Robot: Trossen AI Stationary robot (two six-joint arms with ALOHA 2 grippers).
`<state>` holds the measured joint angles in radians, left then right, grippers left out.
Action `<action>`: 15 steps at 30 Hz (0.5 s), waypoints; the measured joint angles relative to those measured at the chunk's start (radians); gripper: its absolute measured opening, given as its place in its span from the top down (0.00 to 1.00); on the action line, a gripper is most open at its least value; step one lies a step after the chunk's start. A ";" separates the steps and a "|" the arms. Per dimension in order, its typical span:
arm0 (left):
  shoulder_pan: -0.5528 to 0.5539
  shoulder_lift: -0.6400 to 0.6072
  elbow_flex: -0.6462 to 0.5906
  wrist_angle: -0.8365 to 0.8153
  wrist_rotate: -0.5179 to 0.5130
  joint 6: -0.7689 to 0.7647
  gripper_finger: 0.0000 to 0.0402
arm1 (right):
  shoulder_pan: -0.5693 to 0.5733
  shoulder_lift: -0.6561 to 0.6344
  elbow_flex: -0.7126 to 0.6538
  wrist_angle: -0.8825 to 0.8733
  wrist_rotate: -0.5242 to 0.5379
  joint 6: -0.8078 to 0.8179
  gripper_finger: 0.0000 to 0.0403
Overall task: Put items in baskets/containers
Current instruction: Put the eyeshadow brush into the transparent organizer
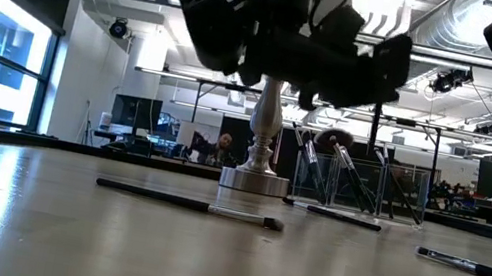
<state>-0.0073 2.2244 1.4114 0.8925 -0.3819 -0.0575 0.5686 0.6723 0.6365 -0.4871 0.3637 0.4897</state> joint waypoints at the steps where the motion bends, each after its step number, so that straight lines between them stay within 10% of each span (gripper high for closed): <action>1: 0.008 -0.004 0.003 0.004 0.002 -0.001 0.96 | 0.000 -0.003 0.000 -0.007 0.000 0.000 0.71; 15: 0.088 -0.006 0.003 -0.024 0.028 0.001 0.96 | 0.000 -0.006 0.000 -0.046 0.011 0.000 0.71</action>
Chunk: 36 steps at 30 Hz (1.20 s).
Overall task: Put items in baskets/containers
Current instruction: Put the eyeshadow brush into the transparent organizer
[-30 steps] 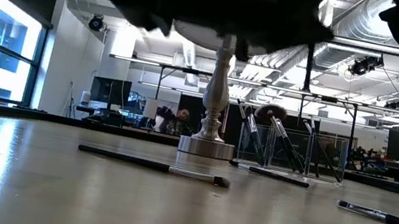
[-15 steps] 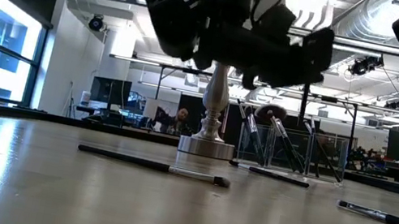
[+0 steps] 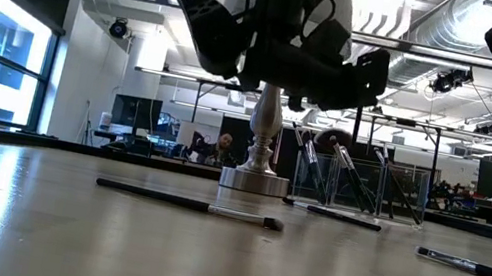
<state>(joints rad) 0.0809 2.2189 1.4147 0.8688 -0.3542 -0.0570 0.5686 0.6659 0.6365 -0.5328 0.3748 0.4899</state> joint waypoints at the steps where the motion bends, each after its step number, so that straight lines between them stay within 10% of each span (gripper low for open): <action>1: 0.004 0.000 0.000 -0.004 0.002 0.000 0.96 | 0.000 0.000 0.000 -0.003 0.000 0.000 0.71; 36: -0.068 -0.027 0.024 -0.026 -0.050 0.052 0.87 | 0.000 0.000 0.000 0.035 0.064 0.004 0.71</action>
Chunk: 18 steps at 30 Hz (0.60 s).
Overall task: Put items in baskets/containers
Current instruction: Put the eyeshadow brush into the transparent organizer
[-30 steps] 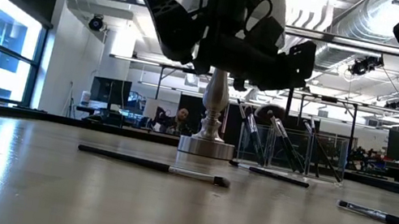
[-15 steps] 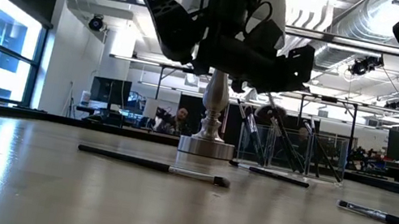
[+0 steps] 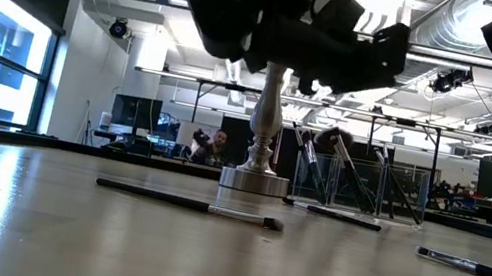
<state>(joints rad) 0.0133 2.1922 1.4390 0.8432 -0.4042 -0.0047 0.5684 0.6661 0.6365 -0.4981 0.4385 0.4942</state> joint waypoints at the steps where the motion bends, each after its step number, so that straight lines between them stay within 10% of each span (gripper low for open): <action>1: -0.015 0.002 0.006 -0.007 -0.032 0.002 0.87 | 0.000 0.000 0.000 0.005 0.000 0.000 0.71; 18: -0.293 0.002 0.090 -0.265 -0.301 -0.108 0.92 | 0.000 0.001 0.000 0.013 0.105 0.048 0.71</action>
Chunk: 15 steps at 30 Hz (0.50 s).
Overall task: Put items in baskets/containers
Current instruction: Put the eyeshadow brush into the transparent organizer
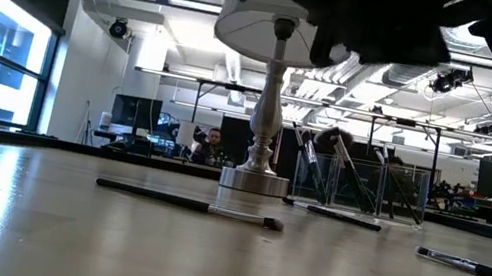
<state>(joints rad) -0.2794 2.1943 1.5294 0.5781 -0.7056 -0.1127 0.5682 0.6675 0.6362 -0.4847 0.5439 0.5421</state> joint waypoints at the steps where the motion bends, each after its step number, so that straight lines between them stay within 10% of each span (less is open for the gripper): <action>1: 0.001 -0.012 0.000 -0.077 0.034 -0.072 0.94 | 0.000 0.000 0.000 -0.011 0.007 0.047 0.71; 8: 0.019 -0.128 0.000 -0.616 0.418 -0.416 0.99 | -0.001 0.001 -0.034 -0.078 0.024 0.222 0.72; 15: -0.026 -0.197 -0.001 -1.076 0.461 -0.412 1.00 | -0.001 0.106 -0.116 0.019 -0.009 0.390 0.95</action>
<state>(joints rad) -0.3059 1.9969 1.5281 -0.4975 -0.2445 -0.5244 0.5671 0.7733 0.5200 -0.4653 0.5345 0.9320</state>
